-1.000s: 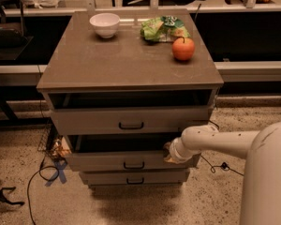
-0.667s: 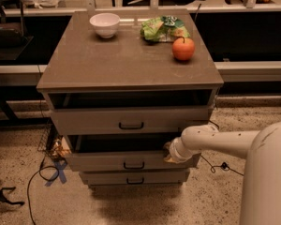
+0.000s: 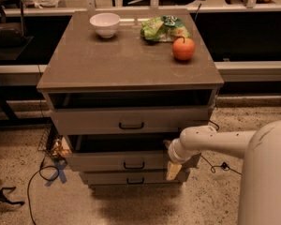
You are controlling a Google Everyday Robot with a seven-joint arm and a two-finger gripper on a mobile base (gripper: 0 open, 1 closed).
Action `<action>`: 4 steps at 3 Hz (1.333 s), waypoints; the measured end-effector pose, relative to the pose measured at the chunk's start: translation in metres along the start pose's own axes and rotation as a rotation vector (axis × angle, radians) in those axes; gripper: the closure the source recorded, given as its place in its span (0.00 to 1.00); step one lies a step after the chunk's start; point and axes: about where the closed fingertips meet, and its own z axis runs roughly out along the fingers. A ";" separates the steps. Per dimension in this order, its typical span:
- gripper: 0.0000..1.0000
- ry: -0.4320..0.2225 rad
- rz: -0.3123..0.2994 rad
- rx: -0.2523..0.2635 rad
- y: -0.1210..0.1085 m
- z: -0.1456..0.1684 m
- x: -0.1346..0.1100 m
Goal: Open middle drawer
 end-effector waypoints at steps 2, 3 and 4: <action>0.00 0.015 -0.065 -0.111 0.005 0.017 -0.007; 0.18 0.026 -0.075 -0.144 0.006 0.022 -0.006; 0.42 0.055 -0.091 -0.151 0.010 0.020 -0.006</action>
Offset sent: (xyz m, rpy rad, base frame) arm -0.0006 0.0169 -0.0221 -0.0696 0.1456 0.1499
